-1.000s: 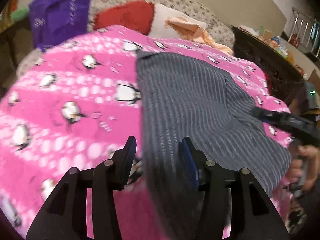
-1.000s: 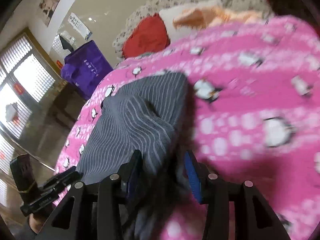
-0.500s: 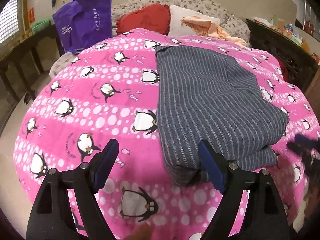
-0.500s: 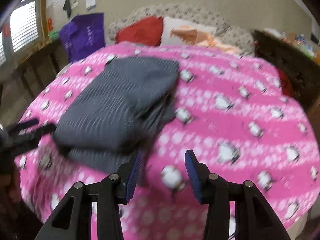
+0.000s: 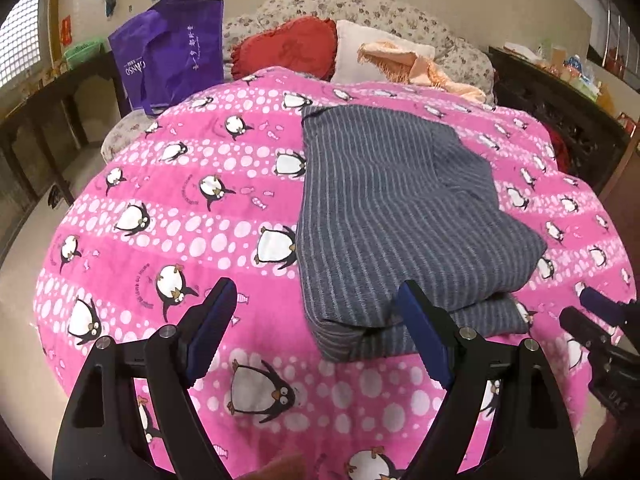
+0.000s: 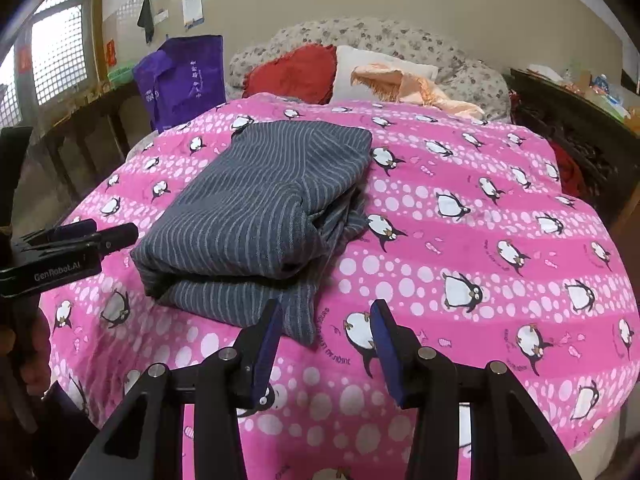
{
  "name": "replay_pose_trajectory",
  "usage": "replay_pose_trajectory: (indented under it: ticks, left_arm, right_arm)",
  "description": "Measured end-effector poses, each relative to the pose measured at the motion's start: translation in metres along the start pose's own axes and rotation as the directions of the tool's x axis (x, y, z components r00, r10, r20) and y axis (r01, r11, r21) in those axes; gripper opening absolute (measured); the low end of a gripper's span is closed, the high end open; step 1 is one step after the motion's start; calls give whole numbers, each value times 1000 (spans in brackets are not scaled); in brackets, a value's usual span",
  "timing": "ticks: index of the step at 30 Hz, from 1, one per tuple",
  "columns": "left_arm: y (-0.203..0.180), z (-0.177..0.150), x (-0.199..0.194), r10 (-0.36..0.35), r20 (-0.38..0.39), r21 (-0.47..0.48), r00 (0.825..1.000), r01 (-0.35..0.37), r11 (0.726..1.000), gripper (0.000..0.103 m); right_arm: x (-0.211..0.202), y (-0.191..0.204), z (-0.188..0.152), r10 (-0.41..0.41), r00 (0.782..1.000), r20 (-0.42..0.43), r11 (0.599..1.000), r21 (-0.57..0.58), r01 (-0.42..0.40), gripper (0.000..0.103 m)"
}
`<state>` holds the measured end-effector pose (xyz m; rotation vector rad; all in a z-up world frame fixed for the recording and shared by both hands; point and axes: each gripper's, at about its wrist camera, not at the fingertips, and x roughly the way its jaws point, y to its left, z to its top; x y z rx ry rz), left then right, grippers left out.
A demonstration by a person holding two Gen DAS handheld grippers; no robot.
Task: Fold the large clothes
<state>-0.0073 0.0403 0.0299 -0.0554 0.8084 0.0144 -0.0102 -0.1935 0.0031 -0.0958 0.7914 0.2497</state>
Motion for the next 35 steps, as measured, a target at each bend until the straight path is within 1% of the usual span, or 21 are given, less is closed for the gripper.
replay_pose_trajectory:
  ticks: [4,6,7,9,12,15,19,29,35]
  left_arm:
    - [-2,0,-15,0,24,-1,1000,0,1000,84]
    - [-3,0,-25,4,43,-10,999,-4,1000,96]
    - [-4,0,-33,22,63,-18,998,-21,1000,103]
    - [-8,0,-47,36,95,-25,995,-33,999,103]
    - [-14,1,-66,-8,108,-23,994,11,1000,103]
    - [-23,2,-84,5,129,-3,992,-5,1000,103]
    - [-30,4,-100,3,142,6,990,-4,1000,103]
    - [-39,-1,-111,5,155,32,988,-10,999,103]
    - [-39,-2,-114,3,163,27,987,-7,1000,103]
  right_arm:
    - [-13,1,-5,-5,1000,21,1000,8,5,43]
    - [-21,2,-6,-2,999,35,1000,13,2,43]
    - [-26,2,-7,-1,999,44,1000,14,1,43]
    - [-38,4,-6,-3,998,71,1000,12,2,43]
    - [-57,6,-3,-6,994,109,1000,8,5,44]
    - [-73,7,0,-15,990,138,1000,1,15,45]
    - [-86,5,1,-25,987,159,1000,14,23,45]
    - [-103,1,-2,-22,982,188,999,34,16,45]
    - [-110,2,1,-29,980,199,999,30,23,45]
